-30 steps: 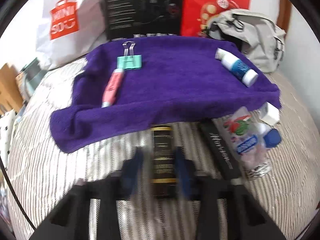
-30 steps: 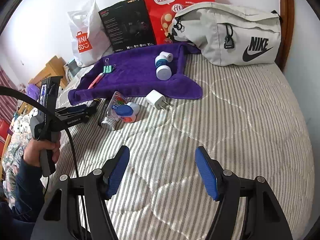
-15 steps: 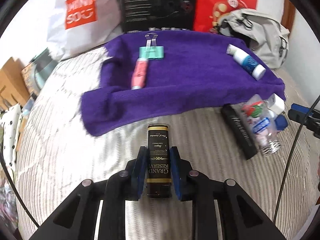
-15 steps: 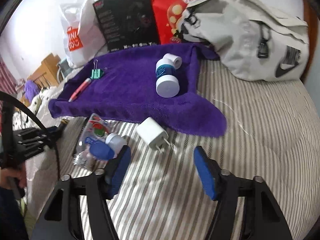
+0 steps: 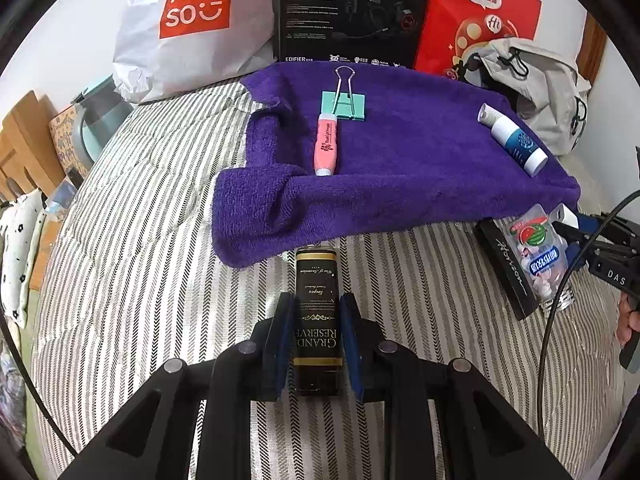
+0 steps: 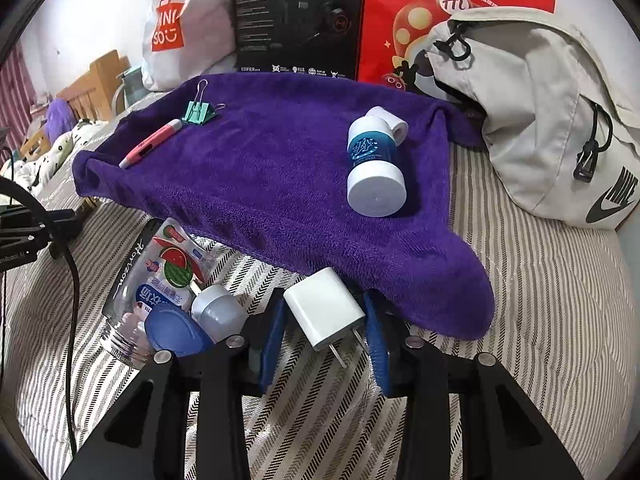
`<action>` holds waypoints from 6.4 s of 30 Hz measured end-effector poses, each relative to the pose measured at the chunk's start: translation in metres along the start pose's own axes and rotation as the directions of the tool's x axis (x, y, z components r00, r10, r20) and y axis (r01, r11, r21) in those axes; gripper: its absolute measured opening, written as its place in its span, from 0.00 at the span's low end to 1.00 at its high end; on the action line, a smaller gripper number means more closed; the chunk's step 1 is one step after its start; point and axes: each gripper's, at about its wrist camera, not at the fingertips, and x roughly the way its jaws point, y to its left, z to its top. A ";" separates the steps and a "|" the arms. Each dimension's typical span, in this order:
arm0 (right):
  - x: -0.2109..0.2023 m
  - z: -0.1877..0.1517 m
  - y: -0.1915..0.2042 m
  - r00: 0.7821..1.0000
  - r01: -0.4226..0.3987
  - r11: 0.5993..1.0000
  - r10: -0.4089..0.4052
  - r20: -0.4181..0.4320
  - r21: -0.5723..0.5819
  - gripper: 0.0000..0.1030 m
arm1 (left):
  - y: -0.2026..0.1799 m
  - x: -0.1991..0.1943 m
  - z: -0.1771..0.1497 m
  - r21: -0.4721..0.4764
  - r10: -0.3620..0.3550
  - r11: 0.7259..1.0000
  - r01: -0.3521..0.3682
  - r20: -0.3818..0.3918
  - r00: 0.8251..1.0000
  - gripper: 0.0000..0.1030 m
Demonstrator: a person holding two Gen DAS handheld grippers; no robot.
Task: Organize rigid objects
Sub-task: 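Move the left gripper onto the gold-and-black tube while the right grasps the charger plug, then place the gold tube on the towel with left gripper while right places the plug, then grasp the black Horizon tube with the left gripper while the right grasps the blue lid, then lower the Horizon tube by the gold tube with left gripper while right drops the lid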
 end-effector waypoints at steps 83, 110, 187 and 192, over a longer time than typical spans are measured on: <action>0.032 0.071 -0.014 0.980 -0.136 0.987 0.146 -0.136 0.080 0.54 | 0.002 0.055 0.122 0.072 -0.027 0.997 0.031 -0.058 0.998 0.22; -0.068 -0.002 -0.037 0.996 -0.084 0.982 0.088 -0.021 0.171 0.62 | -0.051 -0.034 0.061 0.093 -0.084 0.992 0.082 0.020 0.996 0.54; -0.055 -0.051 0.005 0.992 -0.107 0.988 0.113 -0.052 0.109 0.25 | -0.042 -0.010 0.000 0.126 -0.092 0.987 0.096 -0.040 0.995 0.20; -0.042 -0.055 0.004 0.990 -0.114 0.986 0.124 -0.072 0.122 0.25 | -0.041 -0.009 0.001 0.117 -0.099 0.988 0.103 -0.044 0.994 0.20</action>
